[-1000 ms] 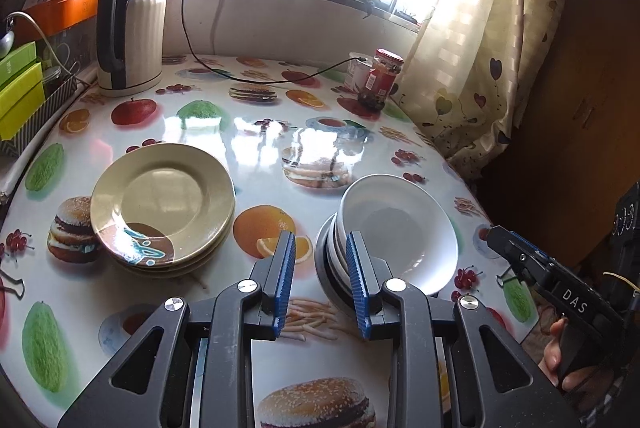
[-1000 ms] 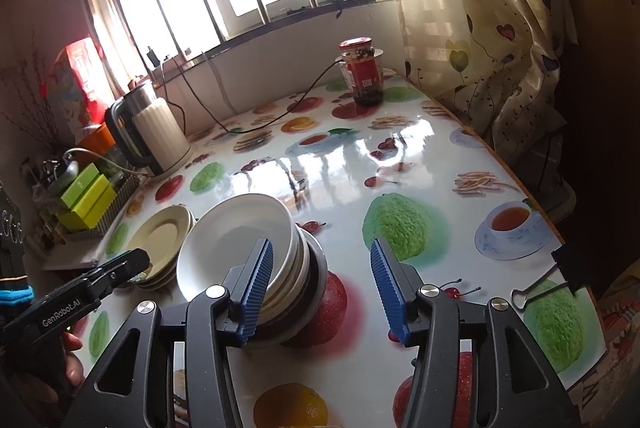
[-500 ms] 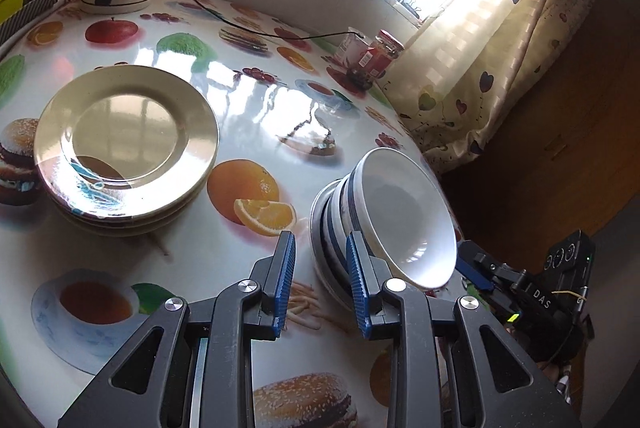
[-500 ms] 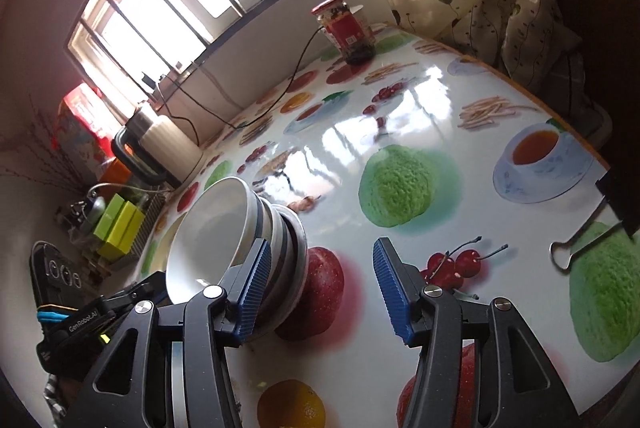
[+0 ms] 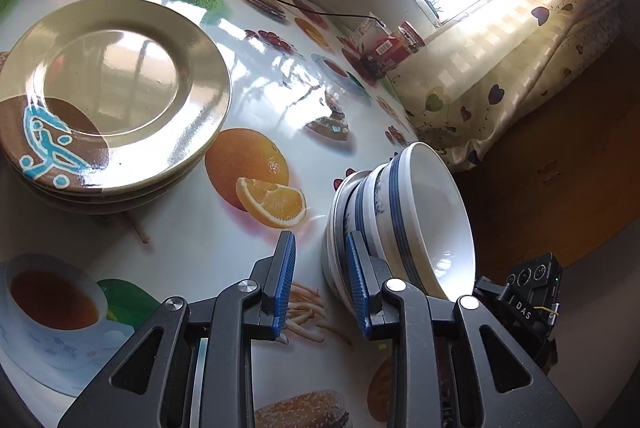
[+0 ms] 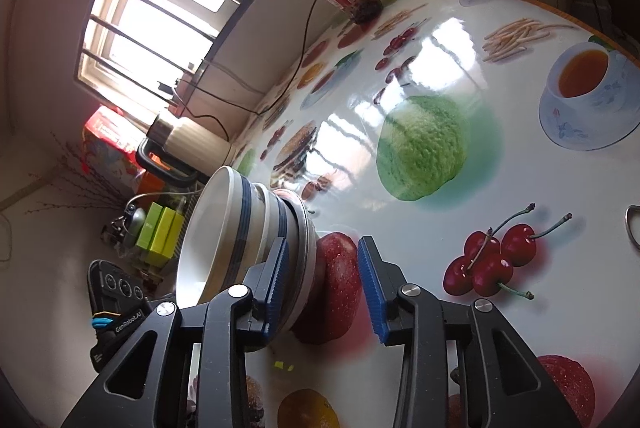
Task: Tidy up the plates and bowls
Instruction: 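Carry the nested bowl stack toward the cream plate stack with both grippers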
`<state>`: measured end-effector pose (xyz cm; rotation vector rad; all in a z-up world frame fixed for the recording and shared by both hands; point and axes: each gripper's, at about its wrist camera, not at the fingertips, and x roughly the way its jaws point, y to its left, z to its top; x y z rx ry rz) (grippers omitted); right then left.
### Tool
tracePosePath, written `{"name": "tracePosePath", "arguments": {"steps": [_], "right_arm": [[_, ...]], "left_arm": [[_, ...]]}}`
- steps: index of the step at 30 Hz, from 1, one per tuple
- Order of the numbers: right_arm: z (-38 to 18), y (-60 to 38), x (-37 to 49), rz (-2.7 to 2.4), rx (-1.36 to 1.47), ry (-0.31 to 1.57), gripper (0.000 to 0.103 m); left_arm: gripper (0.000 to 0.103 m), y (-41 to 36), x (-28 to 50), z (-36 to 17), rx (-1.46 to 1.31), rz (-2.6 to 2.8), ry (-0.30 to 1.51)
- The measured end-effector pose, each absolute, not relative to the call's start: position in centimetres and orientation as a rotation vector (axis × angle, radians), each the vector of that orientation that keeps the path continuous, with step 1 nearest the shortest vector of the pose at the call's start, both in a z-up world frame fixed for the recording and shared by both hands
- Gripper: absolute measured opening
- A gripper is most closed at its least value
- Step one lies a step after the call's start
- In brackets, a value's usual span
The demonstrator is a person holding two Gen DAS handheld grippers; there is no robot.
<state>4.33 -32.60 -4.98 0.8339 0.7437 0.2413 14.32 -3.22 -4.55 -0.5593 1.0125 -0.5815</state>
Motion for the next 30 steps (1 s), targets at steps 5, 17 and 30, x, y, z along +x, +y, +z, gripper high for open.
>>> {"name": "tracePosePath", "arguments": {"steps": [5, 17, 30], "right_arm": [[-5.7, -32.7, 4.7, 0.267, 0.865, 0.749, 0.028], [-6.3, -32.9, 4.8, 0.299, 0.937, 0.737, 0.021], [-6.5, -33.1, 4.9, 0.326, 0.974, 0.738, 0.018]], "left_arm": [[0.027, -2.9, 14.7, -4.9, -0.594, -0.597, 1.015], [0.023, -2.7, 14.8, -5.2, -0.637, -0.601, 1.014], [0.004, -2.6, 14.7, -5.3, -0.707, -0.629, 0.994]]}}
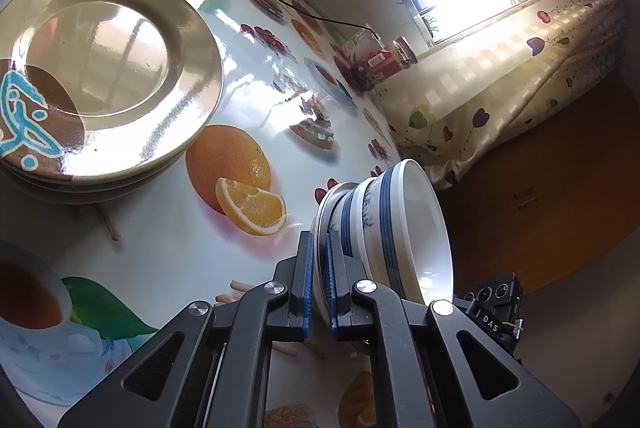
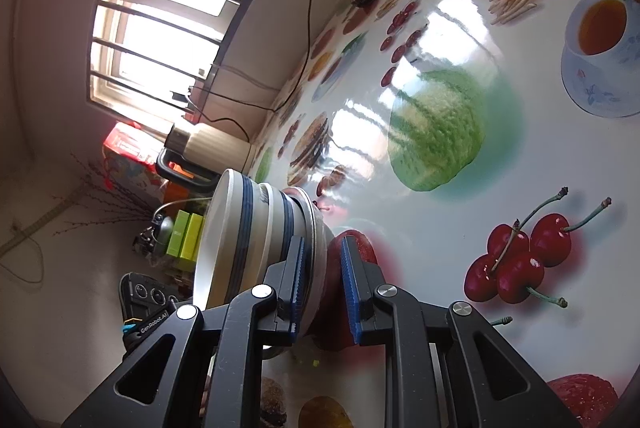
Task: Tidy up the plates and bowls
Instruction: 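Carry the nested bowl stack toward the cream plate stack with both grippers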
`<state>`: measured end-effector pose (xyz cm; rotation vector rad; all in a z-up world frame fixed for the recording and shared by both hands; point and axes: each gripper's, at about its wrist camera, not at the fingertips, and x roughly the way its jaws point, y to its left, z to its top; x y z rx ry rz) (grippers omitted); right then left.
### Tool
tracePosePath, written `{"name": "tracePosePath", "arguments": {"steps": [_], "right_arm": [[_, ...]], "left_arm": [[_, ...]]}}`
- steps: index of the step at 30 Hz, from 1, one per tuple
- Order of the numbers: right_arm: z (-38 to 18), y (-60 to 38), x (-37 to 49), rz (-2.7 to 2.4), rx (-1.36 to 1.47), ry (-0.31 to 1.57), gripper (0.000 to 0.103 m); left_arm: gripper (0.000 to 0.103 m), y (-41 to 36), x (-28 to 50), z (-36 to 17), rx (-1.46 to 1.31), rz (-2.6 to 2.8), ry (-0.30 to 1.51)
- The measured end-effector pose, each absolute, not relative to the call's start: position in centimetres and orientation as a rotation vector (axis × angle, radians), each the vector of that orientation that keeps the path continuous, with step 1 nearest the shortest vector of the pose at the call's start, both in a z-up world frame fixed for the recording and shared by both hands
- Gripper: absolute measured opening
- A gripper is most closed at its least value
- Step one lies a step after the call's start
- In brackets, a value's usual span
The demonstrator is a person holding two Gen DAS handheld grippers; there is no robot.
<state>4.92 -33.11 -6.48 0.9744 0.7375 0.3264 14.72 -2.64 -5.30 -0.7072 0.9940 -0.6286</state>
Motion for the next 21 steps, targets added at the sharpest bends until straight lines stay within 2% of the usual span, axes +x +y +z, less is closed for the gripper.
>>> {"name": "tracePosePath", "arguments": {"steps": [8, 21], "right_arm": [[-6.58, -33.09, 4.87, 0.362, 1.013, 0.722, 0.009], [-6.25, -33.21, 4.6, 0.34, 1.02, 0.718, 0.009]], "left_arm": [[0.004, -2.72, 14.64, -5.33, -0.72, -0.629, 0.992], [0.004, -3.39, 14.61, -5.04, -0.692, -0.628, 0.996]]}}
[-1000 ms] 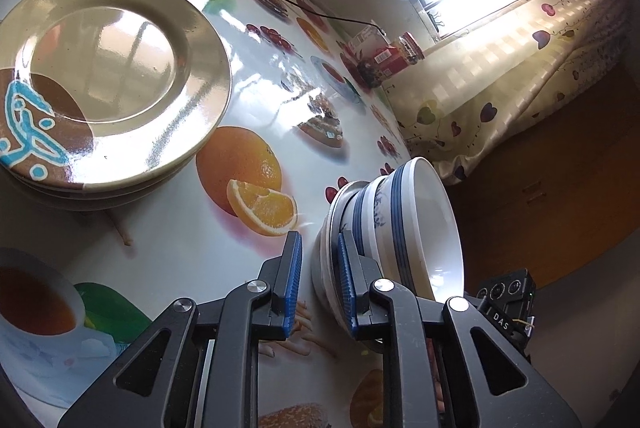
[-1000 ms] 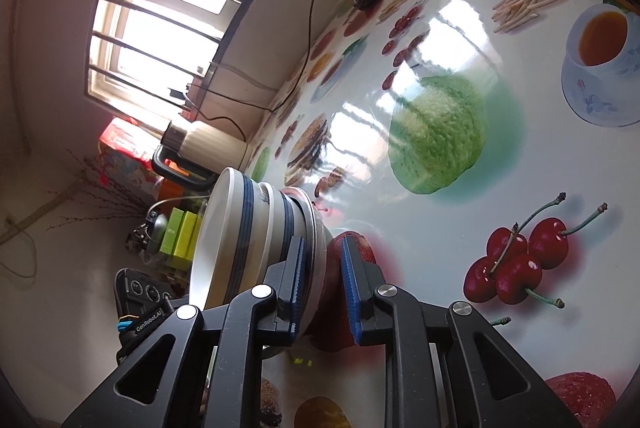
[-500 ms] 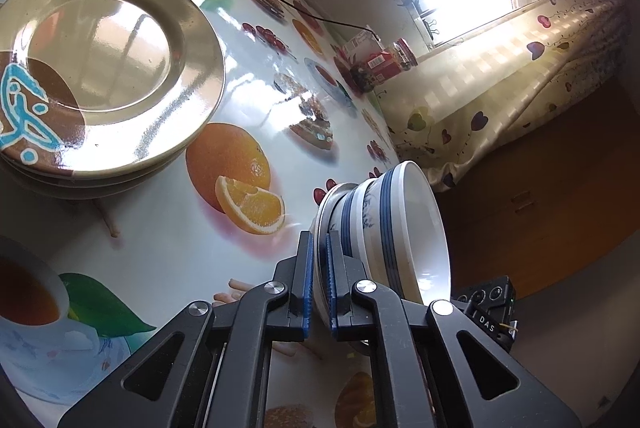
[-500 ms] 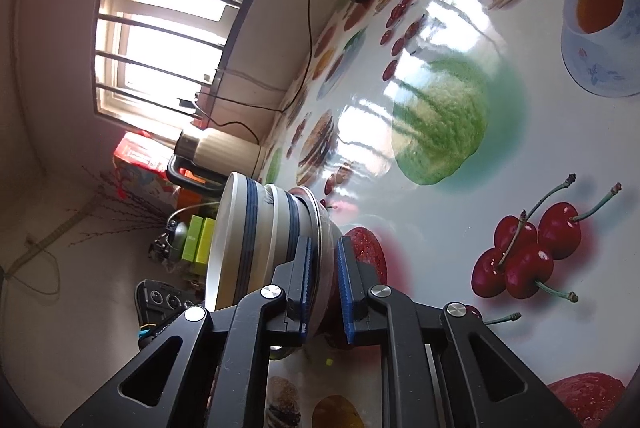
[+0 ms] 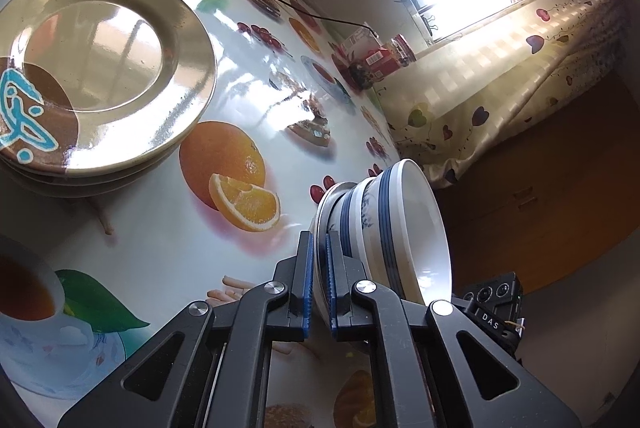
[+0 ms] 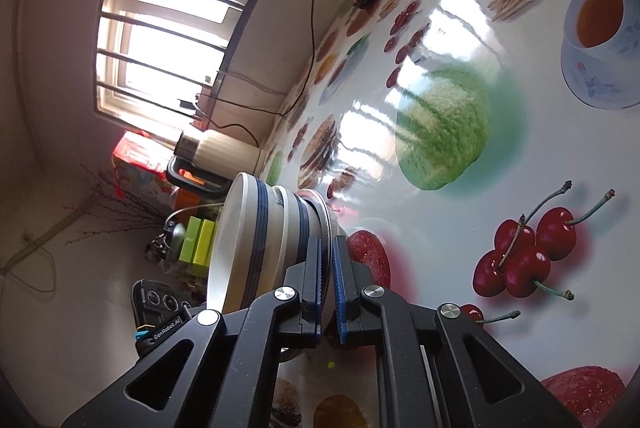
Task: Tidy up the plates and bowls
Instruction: 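Carry the nested bowl stack toward the cream plate stack with both grippers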
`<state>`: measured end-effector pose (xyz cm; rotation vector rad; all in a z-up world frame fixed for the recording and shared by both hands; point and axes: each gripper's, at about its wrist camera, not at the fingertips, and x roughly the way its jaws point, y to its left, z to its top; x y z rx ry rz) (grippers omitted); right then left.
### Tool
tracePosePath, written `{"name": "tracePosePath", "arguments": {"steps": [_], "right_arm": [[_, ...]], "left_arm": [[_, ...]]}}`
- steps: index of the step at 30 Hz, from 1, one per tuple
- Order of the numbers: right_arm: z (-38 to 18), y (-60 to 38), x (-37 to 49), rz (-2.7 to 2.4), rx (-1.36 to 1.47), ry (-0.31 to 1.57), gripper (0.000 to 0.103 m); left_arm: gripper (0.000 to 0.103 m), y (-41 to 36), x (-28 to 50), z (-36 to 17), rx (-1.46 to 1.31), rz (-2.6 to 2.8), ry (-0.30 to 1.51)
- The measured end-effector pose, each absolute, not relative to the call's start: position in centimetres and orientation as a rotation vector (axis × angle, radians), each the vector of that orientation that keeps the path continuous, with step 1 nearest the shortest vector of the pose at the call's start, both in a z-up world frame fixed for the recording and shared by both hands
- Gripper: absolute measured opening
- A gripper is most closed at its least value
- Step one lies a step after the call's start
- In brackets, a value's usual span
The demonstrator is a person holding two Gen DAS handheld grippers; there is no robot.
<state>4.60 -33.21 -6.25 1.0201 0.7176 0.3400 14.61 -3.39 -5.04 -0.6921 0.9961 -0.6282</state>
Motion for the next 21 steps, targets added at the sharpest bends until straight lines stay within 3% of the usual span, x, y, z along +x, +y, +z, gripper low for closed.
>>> {"name": "tracePosePath", "arguments": {"steps": [21], "right_arm": [[-6.07, -33.48, 4.71, 0.324, 1.014, 0.703, 0.009]], "left_arm": [[0.004, -3.84, 14.93, -5.19, -0.694, -0.63, 0.997]]}}
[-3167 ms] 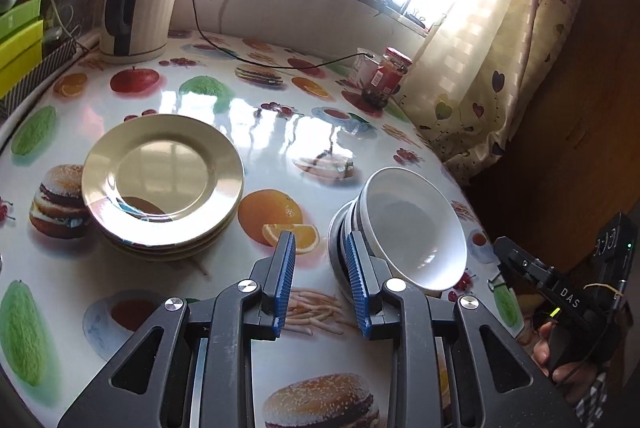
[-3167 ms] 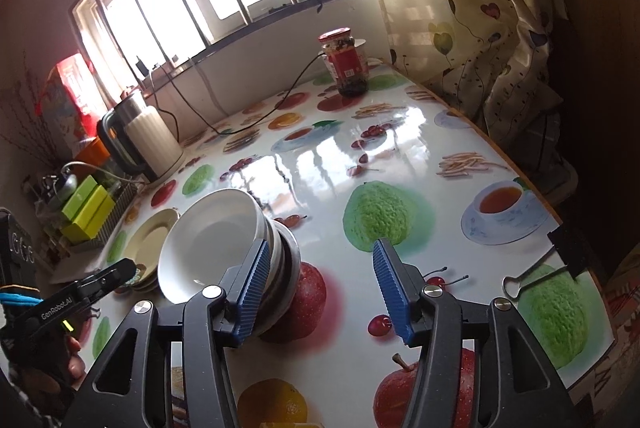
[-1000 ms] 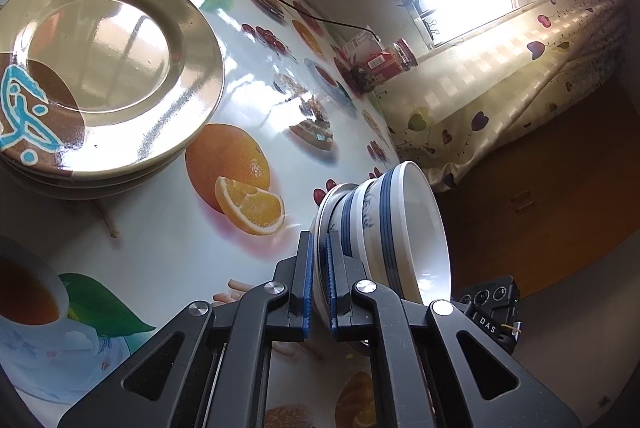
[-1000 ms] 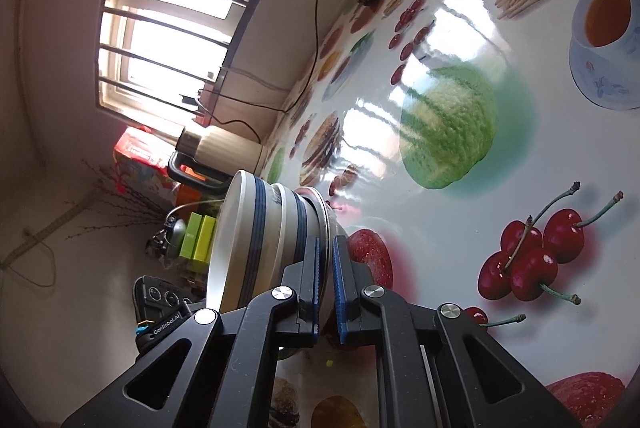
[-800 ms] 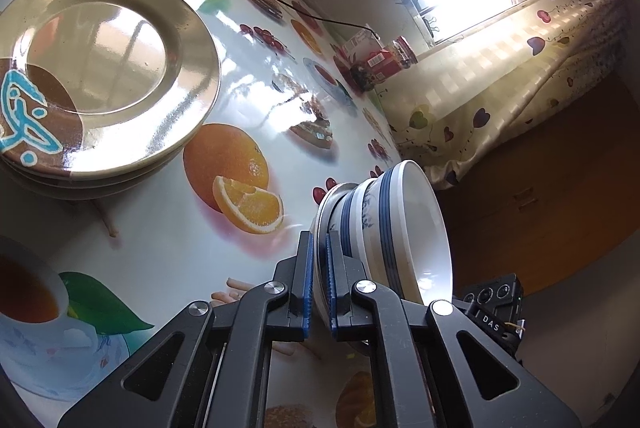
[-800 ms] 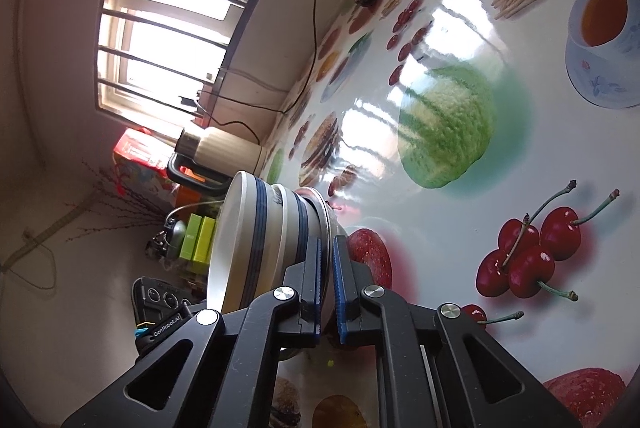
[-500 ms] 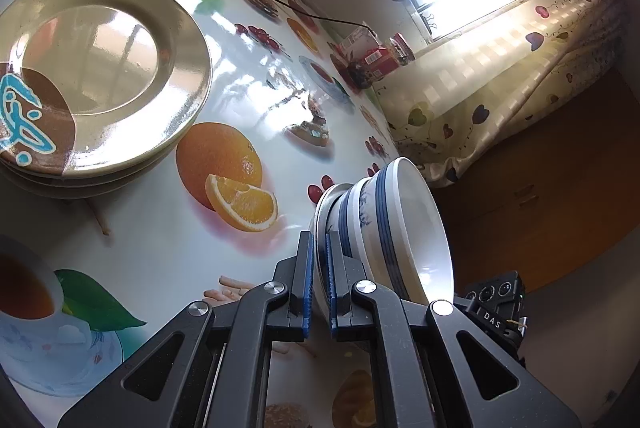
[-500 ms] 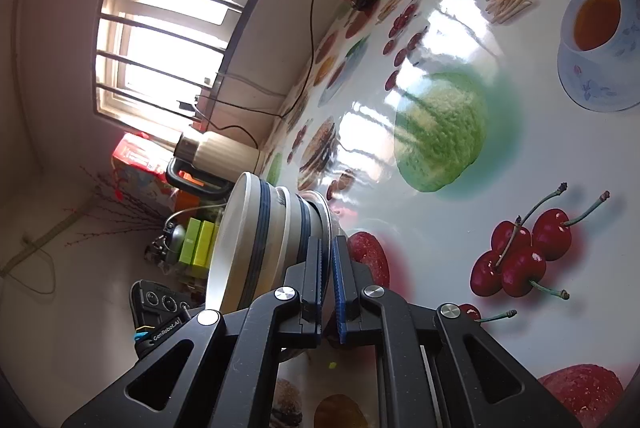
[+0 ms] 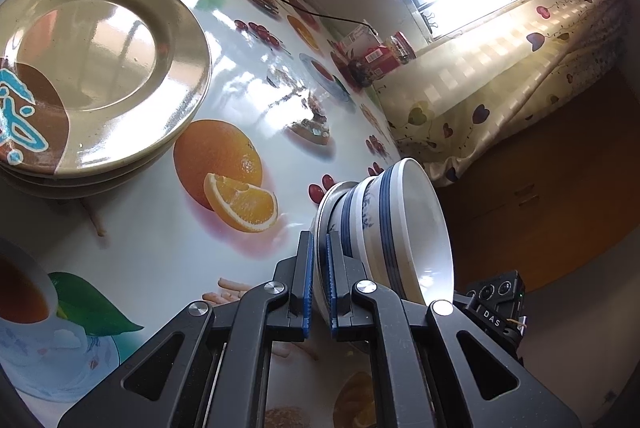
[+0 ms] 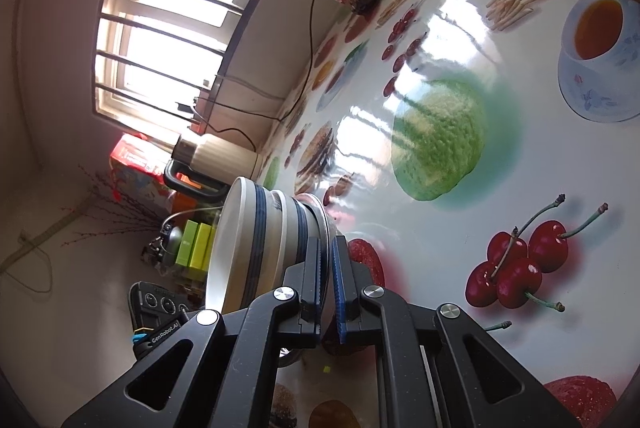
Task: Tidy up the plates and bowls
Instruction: 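Carry the nested bowl stack toward the cream plate stack with both grippers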
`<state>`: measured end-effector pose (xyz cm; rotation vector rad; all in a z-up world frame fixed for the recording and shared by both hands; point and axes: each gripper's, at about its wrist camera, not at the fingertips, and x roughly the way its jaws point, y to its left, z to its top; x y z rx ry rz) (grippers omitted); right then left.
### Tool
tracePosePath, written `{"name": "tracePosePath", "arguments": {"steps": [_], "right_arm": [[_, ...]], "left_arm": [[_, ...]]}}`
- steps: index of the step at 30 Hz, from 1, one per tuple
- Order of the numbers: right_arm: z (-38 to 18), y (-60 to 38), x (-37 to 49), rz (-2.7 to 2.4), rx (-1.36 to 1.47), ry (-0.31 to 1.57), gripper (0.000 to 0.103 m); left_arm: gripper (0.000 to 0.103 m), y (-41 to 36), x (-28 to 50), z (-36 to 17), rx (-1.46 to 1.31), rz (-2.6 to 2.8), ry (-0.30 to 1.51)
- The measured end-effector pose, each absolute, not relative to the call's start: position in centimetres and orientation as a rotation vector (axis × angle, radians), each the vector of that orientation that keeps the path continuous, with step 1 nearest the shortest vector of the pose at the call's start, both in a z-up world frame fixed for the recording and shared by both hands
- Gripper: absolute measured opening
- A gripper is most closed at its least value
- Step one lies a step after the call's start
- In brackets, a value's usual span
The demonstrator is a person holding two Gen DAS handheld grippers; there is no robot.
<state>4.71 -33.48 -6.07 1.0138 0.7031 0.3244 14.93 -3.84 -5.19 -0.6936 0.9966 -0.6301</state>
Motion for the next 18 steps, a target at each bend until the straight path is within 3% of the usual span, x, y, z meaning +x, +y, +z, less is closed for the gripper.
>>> {"name": "tracePosePath", "arguments": {"steps": [18], "right_arm": [[-6.02, -33.4, 4.9, 0.328, 0.985, 0.697, 0.008]], "left_arm": [[0.004, -3.79, 14.72, -4.82, -0.69, -0.622, 0.982]]}}
